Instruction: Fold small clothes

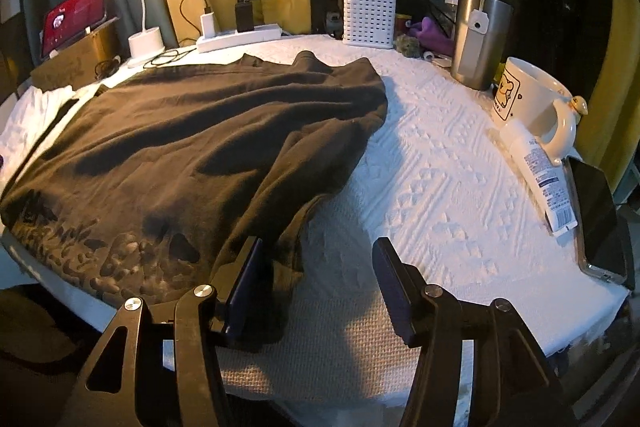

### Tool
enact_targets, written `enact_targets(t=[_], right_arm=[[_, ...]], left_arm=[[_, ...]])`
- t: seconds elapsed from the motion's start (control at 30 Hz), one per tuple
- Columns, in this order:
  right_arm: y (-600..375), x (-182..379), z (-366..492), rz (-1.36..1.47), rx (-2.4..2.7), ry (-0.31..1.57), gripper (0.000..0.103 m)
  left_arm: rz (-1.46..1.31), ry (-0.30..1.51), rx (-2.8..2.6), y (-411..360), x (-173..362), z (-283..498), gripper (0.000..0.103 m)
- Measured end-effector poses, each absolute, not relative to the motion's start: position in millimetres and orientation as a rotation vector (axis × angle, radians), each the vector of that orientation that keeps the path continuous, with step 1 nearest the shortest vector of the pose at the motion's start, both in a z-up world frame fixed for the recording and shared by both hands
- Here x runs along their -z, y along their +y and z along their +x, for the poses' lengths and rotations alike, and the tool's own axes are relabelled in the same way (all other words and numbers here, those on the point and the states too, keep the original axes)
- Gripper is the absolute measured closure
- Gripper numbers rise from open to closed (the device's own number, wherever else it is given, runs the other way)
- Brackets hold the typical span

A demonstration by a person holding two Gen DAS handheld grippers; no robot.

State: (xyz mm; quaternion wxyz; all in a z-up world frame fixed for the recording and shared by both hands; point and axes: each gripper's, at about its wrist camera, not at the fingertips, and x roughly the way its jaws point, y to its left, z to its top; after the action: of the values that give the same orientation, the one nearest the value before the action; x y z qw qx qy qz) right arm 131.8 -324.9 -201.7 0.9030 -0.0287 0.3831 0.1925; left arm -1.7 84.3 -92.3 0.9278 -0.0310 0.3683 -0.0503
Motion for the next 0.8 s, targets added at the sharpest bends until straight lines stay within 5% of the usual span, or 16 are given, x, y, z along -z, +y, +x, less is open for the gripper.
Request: enact_targets(t=[0.1,0.23,0.8], right_arm=[[-323.6,199.7,130.6,-0.042,-0.435,0.788,0.054],[-312.5,204.6,129.9,-0.069,-0.471,0.797,0.096],[-370.4,215.7,114.0,-0.079,-0.254,0.84,0.098]], left_arm=[[-0.062,0.757,0.105,81.9,93.0,-1.0,0.077],[-0.061,0.761,0.106,80.4,94.3,0.7,0.077],[-0.045,0.839,0.045,89.4,111.4,9.5,0.076]])
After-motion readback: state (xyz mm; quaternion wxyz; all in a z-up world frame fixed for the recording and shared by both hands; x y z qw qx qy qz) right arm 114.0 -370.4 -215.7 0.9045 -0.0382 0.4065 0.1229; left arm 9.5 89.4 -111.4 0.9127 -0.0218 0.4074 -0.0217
